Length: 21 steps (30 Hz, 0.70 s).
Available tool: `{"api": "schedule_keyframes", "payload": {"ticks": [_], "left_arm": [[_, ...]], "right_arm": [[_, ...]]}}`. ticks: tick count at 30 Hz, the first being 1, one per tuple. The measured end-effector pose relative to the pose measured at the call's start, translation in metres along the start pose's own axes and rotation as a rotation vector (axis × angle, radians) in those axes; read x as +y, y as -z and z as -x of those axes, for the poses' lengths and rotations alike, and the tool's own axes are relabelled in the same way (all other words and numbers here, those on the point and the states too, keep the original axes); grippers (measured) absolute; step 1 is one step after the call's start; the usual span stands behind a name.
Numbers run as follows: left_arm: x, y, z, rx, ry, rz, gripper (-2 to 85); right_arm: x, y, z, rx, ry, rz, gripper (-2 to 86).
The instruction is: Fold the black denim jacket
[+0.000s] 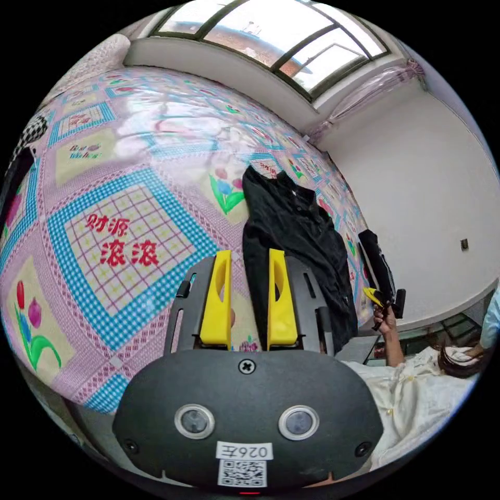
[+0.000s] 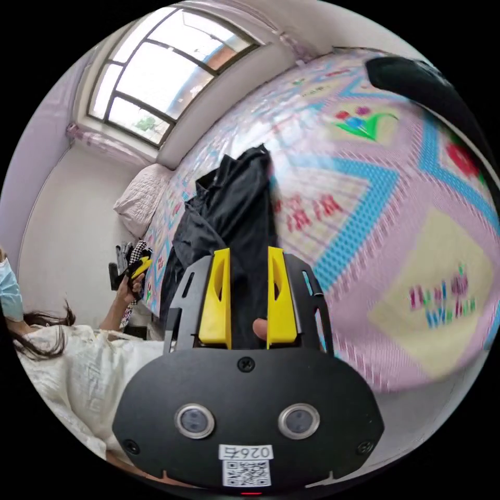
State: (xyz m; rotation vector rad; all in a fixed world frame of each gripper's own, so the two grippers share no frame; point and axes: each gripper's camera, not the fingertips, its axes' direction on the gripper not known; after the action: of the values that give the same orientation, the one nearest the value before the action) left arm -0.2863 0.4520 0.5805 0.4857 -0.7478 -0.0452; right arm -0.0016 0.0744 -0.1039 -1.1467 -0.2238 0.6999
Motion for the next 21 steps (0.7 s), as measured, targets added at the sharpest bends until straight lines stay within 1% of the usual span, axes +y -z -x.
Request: {"api": "schedule_keyframes", "payload": {"ticks": [1, 2, 4, 7, 10, 14, 15, 16, 17, 18, 19, 21], "left_arm": [[-0.041, -0.020, -0.012, -0.042, -0.023, 0.023, 10.9], [-0.060, -0.030, -0.018, -0.059, -0.037, 0.031, 10.9], [-0.128, -0.068, -0.047, -0.163, -0.097, 0.064, 10.8], [-0.190, -0.116, -0.078, -0.293, -0.162, 0.123, 11.0], [-0.227, -0.150, -0.100, -0.341, -0.201, 0.171, 11.4], [-0.245, -0.168, -0.120, -0.350, -0.264, 0.181, 9.5], [-0.248, -0.176, -0.125, -0.367, -0.298, 0.226, 6.6], [-0.248, -0.183, -0.132, -0.367, -0.353, 0.265, 2.6], [-0.248, -0.184, -0.135, -0.386, -0.367, 0.261, 1.9], [-0.247, -0.186, -0.141, -0.430, -0.405, 0.274, 0.5], [-0.248, -0.185, -0.143, -0.439, -0.415, 0.275, 0.0], [-0.246, -0.185, -0.138, -0.421, -0.408, 0.261, -0.4]], "right_arm": [[-0.029, -0.022, 0.019, 0.002, 0.050, 0.013, 6.6], [-0.057, -0.047, 0.042, 0.013, 0.105, 0.031, 6.5], [-0.094, -0.089, 0.082, 0.047, 0.204, 0.068, 6.6], [-0.143, -0.169, 0.154, 0.113, 0.355, 0.129, 6.9], [-0.181, -0.252, 0.219, 0.195, 0.492, 0.192, 6.7], [-0.227, -0.350, 0.280, 0.256, 0.572, 0.266, 9.1], [-0.233, -0.363, 0.285, 0.267, 0.570, 0.282, 9.5], [-0.242, -0.389, 0.293, 0.275, 0.573, 0.324, 8.0], [-0.247, -0.413, 0.299, 0.281, 0.598, 0.401, 4.3], [-0.247, -0.425, 0.300, 0.300, 0.616, 0.452, 2.9], [-0.248, -0.436, 0.302, 0.378, 0.655, 0.472, 0.1], [-0.252, -0.431, 0.296, 0.341, 0.634, 0.449, -1.0]]}}
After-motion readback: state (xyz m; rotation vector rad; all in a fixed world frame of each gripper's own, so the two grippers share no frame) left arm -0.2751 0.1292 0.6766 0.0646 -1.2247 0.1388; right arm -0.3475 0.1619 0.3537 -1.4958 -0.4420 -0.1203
